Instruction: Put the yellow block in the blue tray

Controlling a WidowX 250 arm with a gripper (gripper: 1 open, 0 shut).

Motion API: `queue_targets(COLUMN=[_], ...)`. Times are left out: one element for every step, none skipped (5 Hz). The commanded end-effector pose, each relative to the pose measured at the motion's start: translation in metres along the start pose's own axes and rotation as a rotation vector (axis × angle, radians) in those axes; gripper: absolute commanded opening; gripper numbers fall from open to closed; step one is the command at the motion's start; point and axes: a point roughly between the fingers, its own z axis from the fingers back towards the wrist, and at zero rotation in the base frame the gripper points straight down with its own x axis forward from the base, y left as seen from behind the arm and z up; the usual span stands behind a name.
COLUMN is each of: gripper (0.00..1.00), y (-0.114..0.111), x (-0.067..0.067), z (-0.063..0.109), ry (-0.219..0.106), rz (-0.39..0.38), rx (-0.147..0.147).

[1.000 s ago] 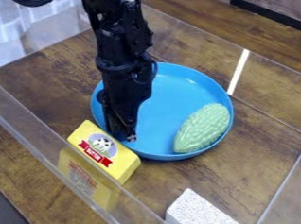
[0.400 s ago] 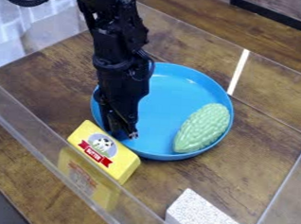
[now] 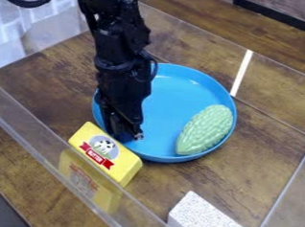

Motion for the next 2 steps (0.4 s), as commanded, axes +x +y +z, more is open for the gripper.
queue_targets(gripper=[1.00,1.00], y=[-0.0119,-0.0144], x=[-0.0123,-0.0104], z=[-0.0021,-0.0008], ry=[0.069,0.065], rz=[0.007,0.006], rx=[-0.035,-0.035])
